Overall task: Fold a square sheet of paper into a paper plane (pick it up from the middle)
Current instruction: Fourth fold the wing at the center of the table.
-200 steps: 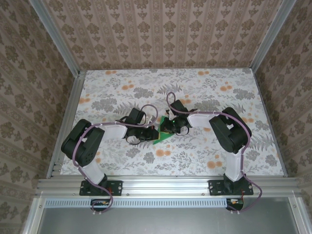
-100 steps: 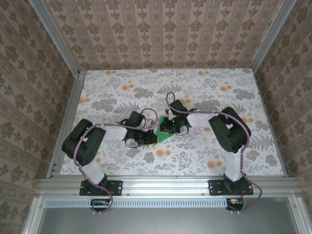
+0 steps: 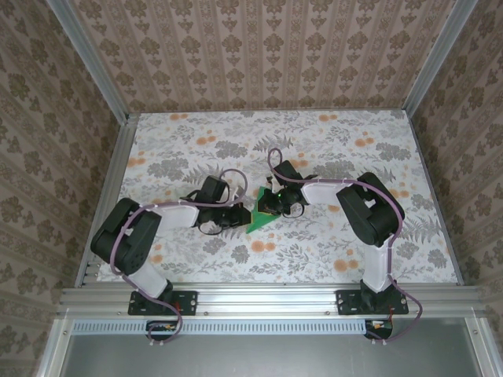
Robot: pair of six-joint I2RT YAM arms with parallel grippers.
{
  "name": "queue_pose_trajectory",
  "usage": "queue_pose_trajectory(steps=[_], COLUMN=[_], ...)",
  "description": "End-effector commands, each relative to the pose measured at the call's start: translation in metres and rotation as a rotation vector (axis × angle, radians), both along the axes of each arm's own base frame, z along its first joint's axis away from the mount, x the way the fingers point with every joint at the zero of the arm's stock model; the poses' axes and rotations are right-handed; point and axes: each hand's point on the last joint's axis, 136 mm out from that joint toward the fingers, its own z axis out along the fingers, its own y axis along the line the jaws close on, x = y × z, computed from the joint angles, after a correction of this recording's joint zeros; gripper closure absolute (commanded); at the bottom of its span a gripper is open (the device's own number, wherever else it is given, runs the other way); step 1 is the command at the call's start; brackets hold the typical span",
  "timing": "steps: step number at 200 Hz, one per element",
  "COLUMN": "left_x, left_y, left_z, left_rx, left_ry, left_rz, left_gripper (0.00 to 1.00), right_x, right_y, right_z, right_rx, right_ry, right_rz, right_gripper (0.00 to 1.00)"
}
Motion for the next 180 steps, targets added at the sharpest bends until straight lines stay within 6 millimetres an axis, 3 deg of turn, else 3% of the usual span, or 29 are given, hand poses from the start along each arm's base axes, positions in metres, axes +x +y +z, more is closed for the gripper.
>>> queue_pose_trajectory(steps=[1,77,120,180], left_x=[0.020,0.026,0.026,0.010], left_y=[-0.001,-0.017,-0.022,-0.027], left_z=[0.010,-0.013,-0.010,-0.020], left_rx=[-0.001,0.006,-0.009,-0.003], left_ry=[-0.054,0.010,0.004,0.056], left_rz=[0.052,0.024,0.009,-0.045], left_gripper=[0.90,0.96,0.95,0.95], right_x=[-0.019,-0.019,-0.019,-0.019], right_y=[-0.019,-0.015,-0.013,-0.013], right_z=[-0.037,-0.037,-0.036,-0.036], right_rx=[-0.108,-0.088,-0.077,-0.075], right_ry=[0.097,0.100,0.099,0.103], right_rz=[-0.006,-0.006,-0.002,-0.006], right_gripper=[0.86,0.86,0.86,0.86])
